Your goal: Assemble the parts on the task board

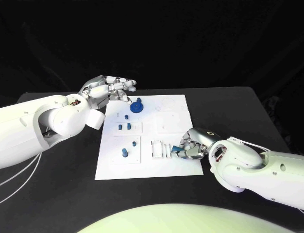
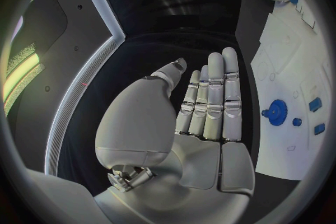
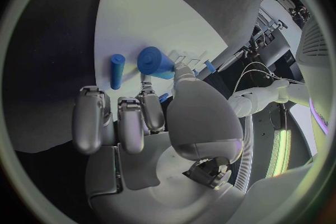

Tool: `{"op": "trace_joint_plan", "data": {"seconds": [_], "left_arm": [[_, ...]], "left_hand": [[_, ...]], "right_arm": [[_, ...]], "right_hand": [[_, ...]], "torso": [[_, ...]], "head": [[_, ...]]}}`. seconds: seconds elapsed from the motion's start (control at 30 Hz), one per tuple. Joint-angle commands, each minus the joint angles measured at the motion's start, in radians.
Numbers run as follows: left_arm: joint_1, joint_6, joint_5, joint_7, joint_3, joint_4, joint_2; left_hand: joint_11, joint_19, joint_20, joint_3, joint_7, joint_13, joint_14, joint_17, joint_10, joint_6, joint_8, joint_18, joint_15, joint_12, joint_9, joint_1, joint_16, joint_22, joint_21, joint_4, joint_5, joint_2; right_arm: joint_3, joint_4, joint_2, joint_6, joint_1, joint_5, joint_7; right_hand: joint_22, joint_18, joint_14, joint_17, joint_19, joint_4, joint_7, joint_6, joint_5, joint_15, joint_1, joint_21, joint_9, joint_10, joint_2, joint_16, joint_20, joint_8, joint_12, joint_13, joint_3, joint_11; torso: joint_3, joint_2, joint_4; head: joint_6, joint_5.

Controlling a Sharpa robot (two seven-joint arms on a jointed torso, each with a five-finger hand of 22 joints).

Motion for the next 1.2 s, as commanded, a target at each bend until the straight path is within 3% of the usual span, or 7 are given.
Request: {"op": "trace_joint_plan", "data": {"seconds": [0.03,0.27,0.47,0.6,0.7,0.83,1.2], "left_arm": [[0.001,0.024,-0.001,0.0,0.0,0.002,0.0],[0.001,0.023,-0.001,-0.003,0.0,0.003,-0.002],[0.001,0.023,-0.001,-0.006,0.0,0.002,-0.003],[0.001,0.022,-0.001,-0.007,0.0,0.001,-0.001],[0.001,0.021,-0.002,-0.007,0.0,-0.001,0.0],[0.0,0.02,-0.003,-0.007,0.0,-0.002,0.0],[0.0,0.021,-0.003,-0.005,0.0,-0.006,0.004]], "left_hand": [[0.0,0.005,0.001,-0.005,-0.002,0.002,-0.002,-0.001,-0.004,-0.009,0.003,0.016,0.005,0.006,0.001,-0.005,0.003,-0.001,-0.004,0.001,-0.005,0.007],[0.0,0.007,0.001,-0.007,-0.002,0.002,-0.003,-0.002,-0.006,-0.01,0.004,0.016,0.005,0.008,0.002,-0.001,0.003,-0.003,-0.007,0.001,-0.004,0.009],[0.0,0.007,0.0,-0.008,-0.001,0.002,-0.003,-0.002,-0.007,-0.011,0.004,0.016,0.005,0.008,0.002,0.0,0.003,-0.005,-0.008,0.001,-0.004,0.011],[0.0,0.007,0.0,-0.008,-0.001,0.002,-0.003,-0.002,-0.007,-0.011,0.004,0.016,0.005,0.008,0.002,0.0,0.003,-0.005,-0.008,0.001,-0.004,0.011],[0.0,0.008,0.0,-0.008,-0.001,0.002,-0.004,-0.002,-0.009,-0.011,0.004,0.016,0.005,0.009,0.002,0.002,0.004,-0.006,-0.009,0.001,-0.004,0.012],[0.0,0.008,0.0,-0.008,-0.001,0.002,-0.004,-0.002,-0.009,-0.011,0.004,0.016,0.005,0.009,0.002,0.002,0.004,-0.006,-0.009,0.001,-0.004,0.012],[0.0,0.01,0.0,-0.009,-0.001,0.002,-0.004,-0.002,-0.01,-0.012,0.005,0.016,0.005,0.01,0.002,0.004,0.004,-0.007,-0.011,0.002,-0.004,0.015]], "right_arm": [[-0.003,0.001,0.001,0.035,-0.005,-0.01,-0.013],[-0.003,0.004,-0.003,0.067,-0.005,-0.041,-0.014],[-0.003,0.016,-0.009,0.089,-0.005,-0.089,-0.014],[-0.003,0.021,-0.01,0.084,-0.005,-0.118,-0.017],[-0.002,0.025,-0.011,0.064,-0.004,-0.128,-0.018],[-0.001,0.037,-0.016,0.016,0.002,-0.124,-0.016],[0.005,0.071,-0.01,-0.121,0.042,-0.071,0.014]], "right_hand": [[0.118,-0.02,0.092,0.214,0.057,-0.003,-0.008,-0.001,0.004,-0.003,0.013,0.006,0.005,-0.005,0.008,0.006,-0.003,0.006,-0.003,0.002,-0.008,0.0],[0.122,-0.02,0.092,0.216,0.056,-0.039,-0.009,-0.007,0.046,-0.006,0.094,0.009,0.033,-0.006,0.016,0.007,-0.006,0.02,-0.009,0.008,-0.009,-0.002],[0.125,-0.021,0.093,0.218,0.056,-0.088,-0.014,-0.002,-0.01,-0.01,0.182,0.011,0.055,-0.006,0.019,0.008,-0.009,0.037,-0.015,0.012,0.022,-0.007],[0.138,-0.025,0.094,0.224,0.061,-0.1,-0.022,0.008,-0.018,-0.014,0.206,0.032,0.068,0.002,0.029,0.012,-0.012,0.051,-0.009,0.023,0.04,-0.013],[0.145,-0.027,0.095,0.227,0.063,-0.1,-0.026,0.012,-0.025,-0.017,0.213,0.042,0.076,0.009,0.043,0.014,-0.015,0.058,-0.006,0.03,0.057,-0.018],[0.16,-0.031,0.097,0.235,0.069,-0.079,-0.035,0.024,0.008,-0.023,0.192,0.067,0.086,0.024,0.052,0.02,-0.02,0.068,0.005,0.047,0.069,-0.025],[0.191,-0.042,0.102,0.255,0.081,-0.045,-0.055,0.05,0.047,-0.037,0.162,0.118,0.109,0.054,0.063,0.034,-0.033,0.092,0.028,0.08,0.094,-0.042]], "torso": [[0.0002,0.0,0.0006],[-0.0001,0.0,0.0001],[0.0003,-0.002,0.0002],[-0.001,-0.002,0.0008],[-0.0002,-0.002,0.0005],[-0.0008,-0.002,0.0009],[-0.0009,-0.002,0.0011]], "head": [[0.0,-0.001],[-0.002,0.0],[-0.001,0.001],[0.002,0.0],[0.004,0.004],[0.006,0.001],[0.016,0.007]]}}
